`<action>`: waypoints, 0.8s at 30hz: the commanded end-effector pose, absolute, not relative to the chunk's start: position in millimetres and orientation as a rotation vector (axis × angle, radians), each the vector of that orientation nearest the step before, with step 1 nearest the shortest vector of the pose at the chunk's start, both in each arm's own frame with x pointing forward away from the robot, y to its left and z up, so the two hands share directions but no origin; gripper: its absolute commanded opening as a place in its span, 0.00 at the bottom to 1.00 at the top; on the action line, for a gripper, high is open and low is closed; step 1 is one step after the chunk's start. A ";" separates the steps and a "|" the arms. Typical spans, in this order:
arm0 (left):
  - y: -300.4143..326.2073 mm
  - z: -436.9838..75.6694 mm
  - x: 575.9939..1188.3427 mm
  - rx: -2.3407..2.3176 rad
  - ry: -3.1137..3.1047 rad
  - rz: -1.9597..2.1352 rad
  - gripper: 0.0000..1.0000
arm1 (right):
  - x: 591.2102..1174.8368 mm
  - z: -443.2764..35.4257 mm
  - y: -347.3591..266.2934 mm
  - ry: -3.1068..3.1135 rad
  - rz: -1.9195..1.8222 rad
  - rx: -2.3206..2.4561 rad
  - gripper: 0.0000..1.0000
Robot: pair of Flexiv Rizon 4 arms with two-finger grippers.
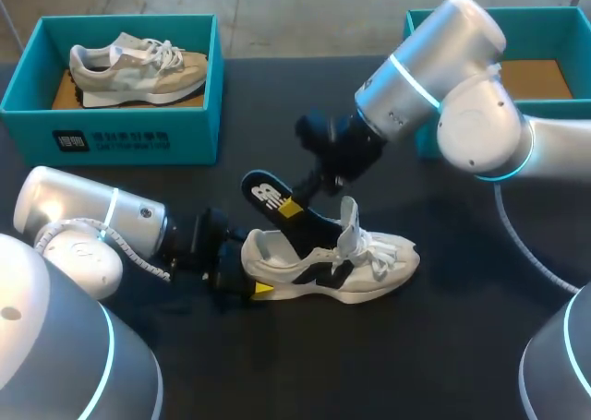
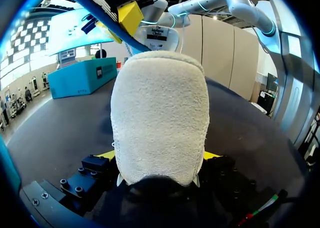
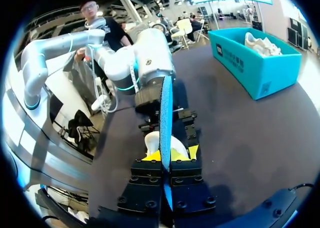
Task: Take the shoe out of the shoebox, open the shoe tongue, remove and reinsert the insole, then place the shoe into the shoebox
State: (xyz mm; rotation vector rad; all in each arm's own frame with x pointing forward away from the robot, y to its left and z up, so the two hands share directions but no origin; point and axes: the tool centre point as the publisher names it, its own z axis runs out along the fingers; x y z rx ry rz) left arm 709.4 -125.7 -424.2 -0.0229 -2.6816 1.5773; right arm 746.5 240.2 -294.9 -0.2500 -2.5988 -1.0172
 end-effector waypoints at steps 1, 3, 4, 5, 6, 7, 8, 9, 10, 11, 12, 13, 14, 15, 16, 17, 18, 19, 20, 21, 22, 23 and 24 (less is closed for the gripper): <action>-125.6 -425.6 709.2 -0.023 -2.685 1.572 0.00 | 753.9 -280.0 238.5 -2.623 -1.005 -0.224 0.00; -125.6 -425.6 709.2 -0.023 -2.685 1.572 0.00 | 757.5 -274.4 238.9 -2.642 -1.050 -0.207 0.00; -125.6 -425.6 709.2 -0.023 -2.685 1.572 0.00 | 759.2 -272.1 239.5 -2.649 -1.058 -0.199 0.00; -125.6 -425.6 709.2 -0.023 -2.685 1.572 0.00 | 761.2 -269.7 240.1 -2.660 -1.086 -0.190 0.00; -125.6 -425.6 709.2 -0.023 -2.685 1.572 0.00 | 763.0 -267.3 240.6 -2.667 -1.109 -0.181 0.00; -125.6 -425.6 709.2 -0.023 -2.685 1.572 0.00 | 764.5 -265.4 241.1 -2.673 -1.113 -0.177 0.00; -125.6 -425.6 709.2 -0.023 -2.685 1.572 0.00 | 766.0 -263.6 241.3 -2.686 -1.131 -0.174 0.00; -125.6 -425.6 709.2 -0.023 -2.685 1.572 0.00 | 767.3 -261.6 241.4 -2.691 -1.152 -0.167 0.00; -125.6 -425.6 709.2 -0.023 -2.685 1.572 0.00 | 768.3 -259.9 241.4 -2.702 -1.165 -0.169 0.00; -125.6 -425.6 709.2 -0.023 -2.685 1.572 0.00 | 769.3 -257.8 240.9 -2.716 -1.188 -0.168 0.00; -125.6 -425.6 709.2 -0.023 -2.685 1.572 0.00 | 770.0 -255.7 240.9 -2.723 -1.212 -0.162 0.00; -125.6 -425.6 709.2 -0.023 -2.685 1.572 0.00 | 770.6 -254.0 240.7 -2.735 -1.228 -0.166 0.00; -125.6 -425.6 709.2 -0.023 -2.685 1.572 0.00 | 771.5 -251.8 240.5 -2.745 -1.261 -0.161 0.00; -125.6 -425.6 709.2 -0.023 -2.685 1.572 0.00 | 772.4 -249.6 240.5 -2.753 -1.288 -0.156 0.00; -125.6 -425.6 709.2 -0.023 -2.685 1.572 0.00 | 773.6 -247.5 240.4 -2.766 -1.310 -0.155 0.00; -125.6 -425.6 709.2 -0.023 -2.685 1.572 0.00 | 775.0 -245.0 240.7 -2.771 -1.354 -0.152 0.00; -125.6 -425.6 709.2 -0.023 -2.685 1.572 0.00 | 776.6 -242.3 241.1 -2.780 -1.389 -0.143 0.00; -125.6 -425.6 709.2 -0.023 -2.685 1.572 0.00 | 778.2 -239.6 241.2 -2.793 -1.425 -0.140 0.00; -125.6 -425.6 709.2 -0.023 -2.685 1.572 0.00 | 780.1 -236.5 241.1 -2.797 -1.466 -0.130 0.00; -125.6 -425.6 709.2 -0.023 -2.685 1.572 0.00 | 782.4 -233.4 241.0 -2.807 -1.503 -0.121 0.00; -125.6 -425.6 709.2 -0.023 -2.685 1.572 0.00 | 784.6 -230.2 241.0 -2.814 -1.533 -0.114 0.00; -125.6 -425.6 709.2 -0.023 -2.685 1.572 0.00 | 787.0 -227.1 241.1 -2.816 -1.566 -0.099 0.00; -125.6 -425.6 709.2 -0.023 -2.685 1.572 0.00 | 789.5 -223.7 241.3 -2.824 -1.590 -0.090 0.00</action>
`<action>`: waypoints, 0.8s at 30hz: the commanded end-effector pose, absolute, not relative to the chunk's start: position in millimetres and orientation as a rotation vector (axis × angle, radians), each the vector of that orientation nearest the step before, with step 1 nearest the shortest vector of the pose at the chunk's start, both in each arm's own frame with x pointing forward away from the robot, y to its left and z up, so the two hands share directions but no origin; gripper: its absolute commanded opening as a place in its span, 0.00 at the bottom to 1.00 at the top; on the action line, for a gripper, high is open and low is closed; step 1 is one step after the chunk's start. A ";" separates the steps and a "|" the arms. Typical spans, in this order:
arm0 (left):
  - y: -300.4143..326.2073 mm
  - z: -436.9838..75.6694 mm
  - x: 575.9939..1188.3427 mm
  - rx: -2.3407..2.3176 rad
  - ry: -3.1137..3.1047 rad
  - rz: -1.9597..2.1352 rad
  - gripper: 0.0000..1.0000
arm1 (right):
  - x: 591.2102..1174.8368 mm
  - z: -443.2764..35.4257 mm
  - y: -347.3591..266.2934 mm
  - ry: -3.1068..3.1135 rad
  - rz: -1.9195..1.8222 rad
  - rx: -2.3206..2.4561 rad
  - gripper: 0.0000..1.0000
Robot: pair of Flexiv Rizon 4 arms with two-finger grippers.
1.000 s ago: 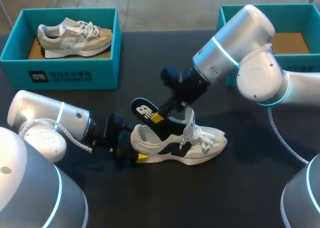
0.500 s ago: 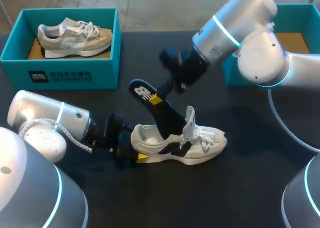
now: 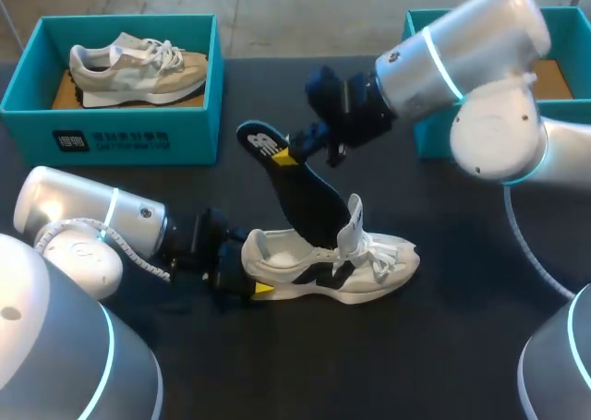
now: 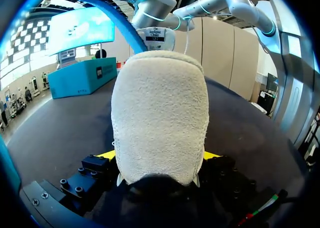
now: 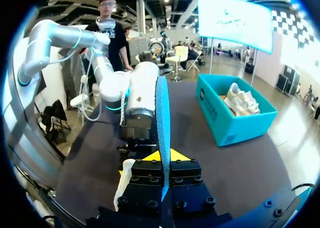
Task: Take the shoe out of the shoebox, open the shoe tongue, remove and reinsert the insole, then place the shoe into the shoebox
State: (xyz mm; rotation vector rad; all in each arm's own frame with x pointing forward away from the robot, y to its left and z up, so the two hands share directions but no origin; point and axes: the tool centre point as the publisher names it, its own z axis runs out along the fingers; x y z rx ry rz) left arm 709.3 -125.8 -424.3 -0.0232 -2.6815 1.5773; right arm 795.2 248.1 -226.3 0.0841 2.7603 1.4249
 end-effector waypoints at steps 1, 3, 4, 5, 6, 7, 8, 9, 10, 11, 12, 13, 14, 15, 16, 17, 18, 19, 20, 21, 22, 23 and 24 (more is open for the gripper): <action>-125.6 -425.6 709.2 -0.023 -2.685 1.572 0.00 | 791.6 -220.6 241.3 2.632 1.493 0.078 0.00; -125.6 -425.6 709.2 -0.023 -2.685 1.572 0.00 | 796.7 -214.2 241.8 2.595 1.508 0.056 0.00; -125.6 -425.6 709.2 -0.023 -2.685 1.572 0.00 | 799.2 -211.1 242.3 2.584 1.514 0.043 0.00; -125.6 -425.6 709.2 -0.023 -2.685 1.572 0.00 | 801.5 -208.3 242.9 2.576 1.517 0.030 0.00; -125.6 -425.6 709.2 -0.023 -2.685 1.572 0.00 | 804.3 -204.8 243.5 2.568 1.521 0.021 0.00; -125.6 -425.6 709.2 -0.023 -2.685 1.572 0.00 | 806.8 -202.0 244.2 2.569 1.521 0.012 0.00; -125.6 -425.6 709.2 -0.023 -2.685 1.572 0.00 | 809.6 -199.0 244.6 2.568 1.520 0.005 0.00; -125.6 -425.6 709.2 -0.023 -2.685 1.572 0.00 | 812.4 -196.1 244.6 2.558 1.526 -0.006 0.00; -125.6 -425.6 709.2 -0.023 -2.685 1.572 0.00 | 815.1 -193.5 244.6 2.556 1.527 -0.010 0.00; -125.6 -425.6 709.2 -0.023 -2.685 1.572 0.00 | 817.9 -190.5 244.3 2.540 1.535 -0.017 0.00; -125.6 -425.6 709.2 -0.023 -2.685 1.572 0.00 | 820.6 -187.6 243.8 2.532 1.545 -0.028 0.00; -125.6 -425.6 709.2 -0.023 -2.685 1.572 0.00 | 823.2 -184.7 243.4 2.534 1.545 -0.032 0.00; -125.6 -425.6 709.2 -0.023 -2.685 1.572 0.00 | 826.4 -179.1 241.5 2.519 1.536 -0.032 0.00; -125.6 -425.6 709.2 -0.023 -2.685 1.572 0.00 | 828.3 -173.5 240.7 2.509 1.528 -0.056 0.00; -125.6 -425.6 709.2 -0.023 -2.685 1.572 0.00 | 829.1 -169.9 240.4 2.499 1.526 -0.074 0.00; -125.6 -425.6 709.2 -0.023 -2.685 1.572 0.00 | 829.1 -169.9 240.4 2.499 1.526 -0.074 0.00; -125.6 -425.6 709.2 -0.023 -2.685 1.572 0.00 | 829.1 -169.9 240.4 2.499 1.526 -0.074 0.00; -125.6 -425.6 709.2 -0.023 -2.685 1.572 0.00 | 829.1 -169.9 240.4 2.499 1.526 -0.074 0.00; -125.6 -425.6 709.2 -0.023 -2.685 1.572 0.00 | 829.1 -169.9 240.4 2.499 1.526 -0.074 0.00; -125.6 -425.6 709.2 -0.023 -2.685 1.572 0.00 | 829.1 -169.9 240.4 2.499 1.526 -0.074 0.00; -125.6 -425.6 709.2 -0.023 -2.685 1.572 0.00 | 829.1 -169.9 240.4 2.499 1.526 -0.074 0.00; -125.6 -425.6 709.2 -0.023 -2.685 1.572 0.00 | 829.1 -169.9 240.4 2.499 1.526 -0.074 0.00; -125.6 -425.6 709.2 -0.023 -2.685 1.572 0.00 | 829.1 -169.9 240.4 2.499 1.526 -0.074 0.00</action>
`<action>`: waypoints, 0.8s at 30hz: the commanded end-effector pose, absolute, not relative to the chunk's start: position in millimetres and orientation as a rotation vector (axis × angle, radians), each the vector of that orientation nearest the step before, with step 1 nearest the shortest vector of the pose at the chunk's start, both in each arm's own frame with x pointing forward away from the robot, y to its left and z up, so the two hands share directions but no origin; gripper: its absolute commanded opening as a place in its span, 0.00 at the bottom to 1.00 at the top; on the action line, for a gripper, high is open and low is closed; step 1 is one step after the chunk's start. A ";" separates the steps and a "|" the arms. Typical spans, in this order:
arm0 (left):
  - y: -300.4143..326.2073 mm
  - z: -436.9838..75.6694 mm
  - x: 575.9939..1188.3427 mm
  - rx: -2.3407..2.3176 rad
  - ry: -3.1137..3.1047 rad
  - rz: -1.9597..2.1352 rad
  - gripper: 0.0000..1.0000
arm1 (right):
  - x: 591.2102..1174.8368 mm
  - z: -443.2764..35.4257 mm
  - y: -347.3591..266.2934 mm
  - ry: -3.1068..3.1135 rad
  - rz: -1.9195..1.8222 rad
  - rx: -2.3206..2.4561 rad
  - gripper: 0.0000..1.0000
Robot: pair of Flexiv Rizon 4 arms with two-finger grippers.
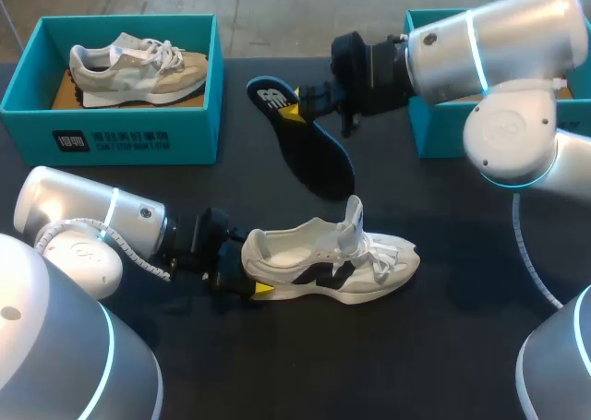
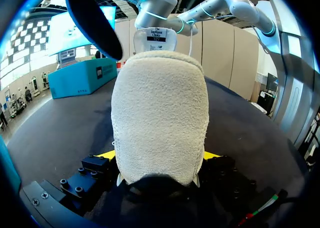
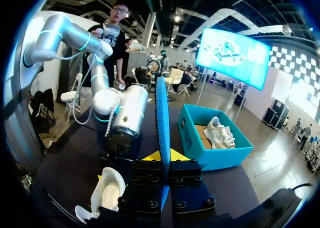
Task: Take the shoe out of the shoebox, open the shoe tongue, remove and reinsert the insole, then place the shoe into the shoebox
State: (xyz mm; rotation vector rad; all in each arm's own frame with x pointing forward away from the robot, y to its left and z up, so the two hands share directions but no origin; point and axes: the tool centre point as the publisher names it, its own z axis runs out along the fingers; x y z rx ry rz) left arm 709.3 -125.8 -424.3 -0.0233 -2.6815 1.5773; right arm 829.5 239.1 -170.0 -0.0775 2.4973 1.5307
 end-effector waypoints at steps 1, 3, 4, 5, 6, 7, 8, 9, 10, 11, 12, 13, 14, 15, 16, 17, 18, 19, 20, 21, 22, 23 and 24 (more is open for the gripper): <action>-125.6 -425.6 709.2 -0.023 -2.685 1.572 0.00 | 829.1 -169.9 240.4 2.499 1.526 -0.074 0.00; -125.6 -425.6 709.2 -0.023 -2.685 1.572 0.00 | 829.1 -169.9 240.4 2.499 1.526 -0.074 0.00; -125.6 -425.6 709.2 -0.023 -2.685 1.572 0.00 | 829.1 -169.9 240.4 2.499 1.526 -0.074 0.00; -125.6 -425.6 709.2 -0.023 -2.685 1.572 0.00 | 829.1 -169.9 240.4 2.499 1.526 -0.074 0.00; -125.6 -425.6 709.2 -0.023 -2.685 1.572 0.00 | 829.1 -169.9 240.4 2.499 1.526 -0.074 0.00; -125.6 -425.6 709.2 -0.023 -2.685 1.572 0.00 | 829.1 -169.9 240.4 2.499 1.526 -0.074 0.00; -125.6 -425.6 709.2 -0.023 -2.685 1.572 0.00 | 829.1 -169.9 240.4 2.499 1.526 -0.074 0.00; -125.6 -425.6 709.2 -0.023 -2.685 1.572 0.00 | 829.1 -169.9 240.4 2.499 1.526 -0.074 0.00; -125.6 -425.6 709.2 -0.023 -2.685 1.572 0.00 | 829.1 -169.9 240.4 2.499 1.526 -0.074 0.00; -125.6 -425.6 709.2 -0.023 -2.685 1.572 0.00 | 829.1 -169.9 240.4 2.499 1.526 -0.074 0.00; -125.6 -425.6 709.2 -0.023 -2.685 1.572 0.00 | 829.1 -169.9 240.4 2.499 1.526 -0.074 0.00; -125.6 -425.6 709.2 -0.023 -2.685 1.572 0.00 | 829.1 -169.9 240.4 2.499 1.526 -0.074 0.00; -125.6 -425.6 709.2 -0.023 -2.685 1.572 0.00 | 829.1 -169.9 240.4 2.499 1.526 -0.074 0.00; -125.6 -425.6 709.2 -0.023 -2.685 1.572 0.00 | 829.1 -169.9 240.4 2.499 1.526 -0.074 0.00; -125.6 -425.6 709.2 -0.023 -2.685 1.572 0.00 | 829.1 -169.9 240.4 2.499 1.526 -0.074 0.00; -125.6 -425.6 709.2 -0.023 -2.685 1.572 0.00 | 829.1 -169.9 240.4 2.499 1.526 -0.074 0.00; -125.6 -425.6 709.2 -0.023 -2.685 1.572 0.00 | 830.1 -167.2 236.0 2.474 1.575 -0.082 0.00; -125.6 -425.6 709.2 -0.023 -2.685 1.572 0.00 | 831.1 -164.9 233.2 2.466 1.611 -0.087 0.00; -125.6 -425.6 709.2 -0.023 -2.685 1.572 0.00 | 831.8 -163.1 231.1 2.468 1.631 -0.093 0.00; -125.6 -425.6 709.2 -0.023 -2.685 1.572 0.00 | 833.2 -159.9 227.6 2.467 1.679 -0.091 0.00; -125.6 -425.6 709.2 -0.023 -2.685 1.572 0.00 | 834.4 -156.3 225.8 2.466 1.712 -0.100 0.00; -125.6 -425.6 709.2 -0.023 -2.685 1.572 0.00 | 835.2 -152.8 224.7 2.478 1.740 -0.103 0.00; -125.6 -425.6 709.2 -0.023 -2.685 1.572 0.00 | 836.3 -148.8 223.9 2.488 1.764 -0.105 0.00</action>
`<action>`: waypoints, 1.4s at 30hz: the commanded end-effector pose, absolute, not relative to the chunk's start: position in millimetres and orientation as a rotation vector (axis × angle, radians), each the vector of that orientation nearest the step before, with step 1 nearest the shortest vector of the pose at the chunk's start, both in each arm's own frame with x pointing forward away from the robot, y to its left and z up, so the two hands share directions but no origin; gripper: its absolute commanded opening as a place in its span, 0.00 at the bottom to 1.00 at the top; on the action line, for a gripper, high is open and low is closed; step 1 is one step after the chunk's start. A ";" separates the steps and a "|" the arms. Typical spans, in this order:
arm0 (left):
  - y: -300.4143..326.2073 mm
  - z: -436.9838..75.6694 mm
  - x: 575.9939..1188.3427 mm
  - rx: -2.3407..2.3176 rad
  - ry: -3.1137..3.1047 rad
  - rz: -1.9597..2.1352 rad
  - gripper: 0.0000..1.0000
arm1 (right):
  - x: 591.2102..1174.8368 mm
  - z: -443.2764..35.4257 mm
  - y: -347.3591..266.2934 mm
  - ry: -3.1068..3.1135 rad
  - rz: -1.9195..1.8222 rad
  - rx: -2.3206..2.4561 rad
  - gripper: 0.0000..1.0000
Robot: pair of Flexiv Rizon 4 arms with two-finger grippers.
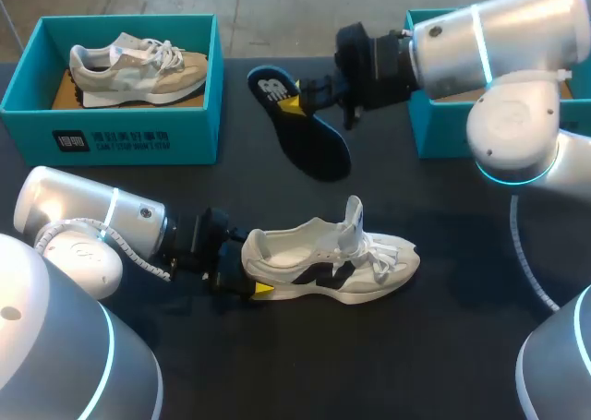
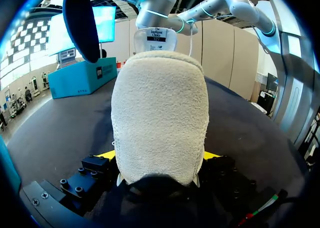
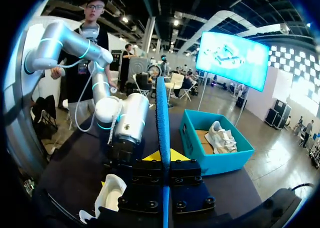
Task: Take the shoe out of the shoebox, open the shoe tongue, remove and reinsert the insole, then place the shoe into the shoebox
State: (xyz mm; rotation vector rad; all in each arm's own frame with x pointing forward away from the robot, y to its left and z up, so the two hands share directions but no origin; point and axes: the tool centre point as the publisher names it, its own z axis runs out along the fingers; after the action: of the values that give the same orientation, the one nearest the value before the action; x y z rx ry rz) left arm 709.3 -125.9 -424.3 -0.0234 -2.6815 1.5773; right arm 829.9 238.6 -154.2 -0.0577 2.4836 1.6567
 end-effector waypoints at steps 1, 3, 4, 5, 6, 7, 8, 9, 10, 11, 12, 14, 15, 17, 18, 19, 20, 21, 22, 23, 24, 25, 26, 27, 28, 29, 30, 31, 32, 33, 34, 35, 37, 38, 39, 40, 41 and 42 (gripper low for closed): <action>-125.6 -425.6 709.2 -0.023 -2.685 1.572 0.00 | 837.0 -144.9 223.1 2.490 1.790 -0.106 0.00; -125.6 -425.6 709.2 -0.023 -2.685 1.572 0.00 | 838.2 -137.0 221.7 2.517 1.816 -0.115 0.00; -125.6 -425.6 709.2 -0.023 -2.685 1.572 0.00 | 838.8 -132.0 221.3 2.519 1.830 -0.117 0.00; -125.6 -425.6 709.2 -0.023 -2.685 1.572 0.00 | 838.9 -127.7 220.1 2.507 1.845 -0.113 0.00; -125.6 -425.6 709.2 -0.023 -2.685 1.572 0.00 | 839.1 -123.1 219.5 2.515 1.844 -0.111 0.00; -125.6 -425.6 709.2 -0.023 -2.685 1.572 0.00 | 838.9 -118.1 218.7 2.514 1.855 -0.099 0.00; -125.6 -425.6 709.2 -0.023 -2.685 1.572 0.00 | 838.7 -112.9 218.4 2.513 1.859 -0.087 0.00; -125.6 -425.6 709.2 -0.023 -2.685 1.572 0.00 | 837.4 -108.0 218.1 2.519 1.878 -0.057 0.00; -125.6 -425.6 709.2 -0.023 -2.685 1.572 0.00 | 836.0 -102.7 218.2 2.527 1.888 -0.035 0.00; -125.6 -425.6 709.2 -0.023 -2.685 1.572 0.00 | 834.3 -97.8 217.7 2.506 1.933 0.009 0.00; -125.6 -425.6 709.2 -0.023 -2.685 1.572 0.00 | 832.4 -92.0 218.9 2.504 1.968 0.046 0.00; -125.6 -425.6 709.2 -0.023 -2.685 1.572 0.00 | 829.4 -82.6 219.0 2.518 1.993 0.145 0.00; -125.6 -425.6 709.2 -0.023 -2.685 1.572 0.00 | 828.2 -76.2 219.4 2.494 2.017 0.176 0.00; -125.6 -425.6 709.2 -0.023 -2.685 1.572 0.00 | 825.6 -61.3 220.4 2.433 2.072 0.243 0.00; -125.6 -425.6 709.2 -0.023 -2.685 1.572 0.00 | 823.7 -54.9 220.7 2.419 2.086 0.281 0.00; -125.6 -425.6 709.2 -0.023 -2.685 1.572 0.00 | 822.2 -50.4 219.9 2.413 2.095 0.312 0.00; -125.6 -425.6 709.2 -0.023 -2.685 1.572 0.00 | 819.9 -44.9 220.2 2.403 2.121 0.329 0.00; -125.6 -425.6 709.2 -0.023 -2.685 1.572 0.00 | 817.6 -39.8 220.1 2.403 2.133 0.342 0.00; -125.6 -425.6 709.2 -0.023 -2.685 1.572 0.00 | 815.4 -34.5 220.2 2.404 2.137 0.357 0.00; -125.6 -425.6 709.2 -0.023 -2.685 1.572 0.00 | 813.1 -29.1 220.3 2.387 2.161 0.366 0.00; -125.6 -425.6 709.2 -0.023 -2.685 1.572 0.00 | 810.6 -23.6 220.8 2.393 2.159 0.366 0.00; -125.6 -425.6 709.2 -0.023 -2.685 1.572 0.00 | 808.4 -19.3 220.9 2.390 2.170 0.375 0.00; -125.6 -425.6 709.2 -0.023 -2.685 1.572 0.00 | 806.2 -14.4 221.9 2.375 2.186 0.362 0.00; -125.6 -425.6 709.2 -0.023 -2.685 1.572 0.00 | 805.9 -9.7 222.1 2.333 2.178 0.330 0.00; -125.6 -425.6 709.2 -0.023 -2.685 1.572 0.00 | 807.0 -5.0 221.3 2.245 2.202 0.300 0.00; -125.6 -425.6 709.2 -0.023 -2.685 1.572 0.00 | 807.0 -5.0 221.3 2.245 2.202 0.300 0.00; -125.6 -425.6 709.2 -0.023 -2.685 1.572 0.00 | 807.0 -5.0 221.3 2.245 2.202 0.300 0.00; -125.6 -425.6 709.2 -0.023 -2.685 1.572 0.00 | 807.0 -5.0 221.3 2.245 2.202 0.300 0.00; -125.6 -425.6 709.2 -0.023 -2.685 1.572 0.00 | 807.0 -5.0 221.3 2.245 2.202 0.300 0.00; -125.6 -425.6 709.2 -0.023 -2.685 1.572 0.00 | 807.0 -5.0 221.3 2.245 2.202 0.300 0.00; -125.6 -425.6 709.2 -0.023 -2.685 1.572 0.00 | 807.0 -5.0 221.3 2.245 2.202 0.300 0.00; -125.6 -425.6 709.2 -0.023 -2.685 1.572 0.00 | 807.0 -5.0 221.3 2.245 2.202 0.300 0.00; -125.6 -425.6 709.2 -0.023 -2.685 1.572 0.00 | 807.0 -5.0 221.3 2.245 2.202 0.300 0.00; -125.6 -425.6 709.2 -0.023 -2.685 1.572 0.00 | 807.0 -5.0 221.3 2.245 2.202 0.300 0.00; -125.6 -425.6 709.2 -0.023 -2.685 1.572 0.00 | 807.0 -5.0 221.3 2.245 2.202 0.300 0.00; -125.6 -425.6 709.2 -0.023 -2.685 1.572 0.00 | 807.0 -5.0 221.3 2.245 2.202 0.300 0.00; -125.6 -425.6 709.2 -0.023 -2.685 1.572 0.00 | 807.0 -5.0 221.3 2.245 2.202 0.300 0.00; -125.6 -425.6 709.2 -0.023 -2.685 1.572 0.00 | 807.0 -5.0 221.3 2.245 2.202 0.300 0.00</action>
State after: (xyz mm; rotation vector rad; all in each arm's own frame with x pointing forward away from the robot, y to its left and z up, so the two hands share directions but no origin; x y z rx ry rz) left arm 709.4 -125.8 -424.3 -0.0233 -2.6816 1.5773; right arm 807.6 219.9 -5.0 0.2965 2.2465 2.2050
